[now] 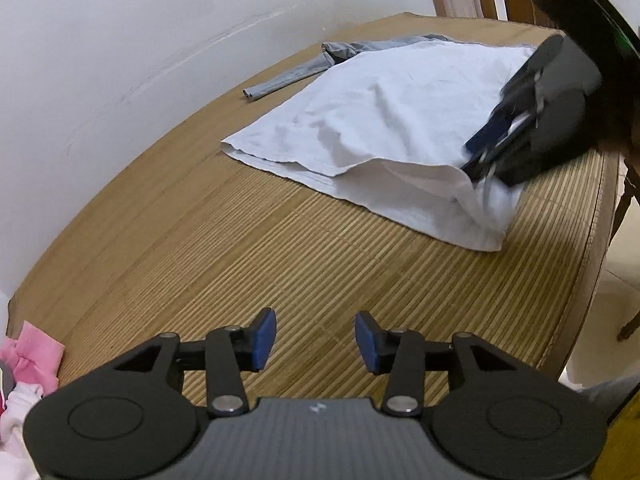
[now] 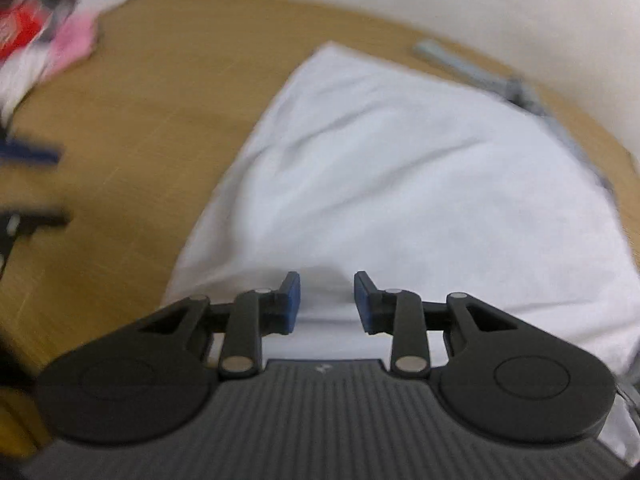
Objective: Fold clothes
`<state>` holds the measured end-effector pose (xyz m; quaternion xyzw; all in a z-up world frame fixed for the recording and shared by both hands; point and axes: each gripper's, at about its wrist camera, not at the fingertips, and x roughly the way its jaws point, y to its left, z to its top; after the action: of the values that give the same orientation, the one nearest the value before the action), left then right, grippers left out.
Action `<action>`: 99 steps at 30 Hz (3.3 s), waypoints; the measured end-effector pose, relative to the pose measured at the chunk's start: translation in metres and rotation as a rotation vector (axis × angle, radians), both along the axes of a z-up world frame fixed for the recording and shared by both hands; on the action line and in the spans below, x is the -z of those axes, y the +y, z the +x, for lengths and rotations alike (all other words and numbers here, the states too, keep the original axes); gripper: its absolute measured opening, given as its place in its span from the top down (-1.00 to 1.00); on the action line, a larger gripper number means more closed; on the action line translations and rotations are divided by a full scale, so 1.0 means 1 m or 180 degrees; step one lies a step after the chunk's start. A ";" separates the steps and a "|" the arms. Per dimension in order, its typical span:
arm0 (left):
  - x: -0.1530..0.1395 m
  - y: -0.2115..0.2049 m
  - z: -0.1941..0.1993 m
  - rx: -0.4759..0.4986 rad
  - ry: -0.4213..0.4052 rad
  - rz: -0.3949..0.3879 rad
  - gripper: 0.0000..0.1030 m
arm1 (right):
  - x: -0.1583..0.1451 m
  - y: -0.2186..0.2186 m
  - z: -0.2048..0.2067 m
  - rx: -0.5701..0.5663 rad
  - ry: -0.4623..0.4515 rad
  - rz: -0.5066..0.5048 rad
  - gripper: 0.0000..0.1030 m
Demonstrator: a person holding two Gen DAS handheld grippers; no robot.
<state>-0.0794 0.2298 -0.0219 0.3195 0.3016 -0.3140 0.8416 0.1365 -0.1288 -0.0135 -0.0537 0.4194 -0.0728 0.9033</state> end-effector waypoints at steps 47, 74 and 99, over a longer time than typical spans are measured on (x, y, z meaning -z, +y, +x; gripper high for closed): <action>0.008 -0.150 0.048 -0.1004 0.0837 -0.0331 -0.39 | 0.011 -0.120 0.296 -0.0545 -0.0484 0.0936 0.01; 0.007 -0.138 0.059 -0.0966 0.0914 -0.0493 -0.43 | 0.005 -0.145 0.374 -0.0341 -0.0142 0.1844 0.81; 0.021 -0.146 0.084 -0.0052 0.0188 0.0151 -0.48 | 0.018 -0.140 0.000 0.0538 0.0041 0.0631 0.32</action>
<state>0.0049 0.0835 -0.0430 0.3274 0.3363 -0.3092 0.8271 0.1368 -0.2692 -0.0310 0.0710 0.4334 -0.1065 0.8921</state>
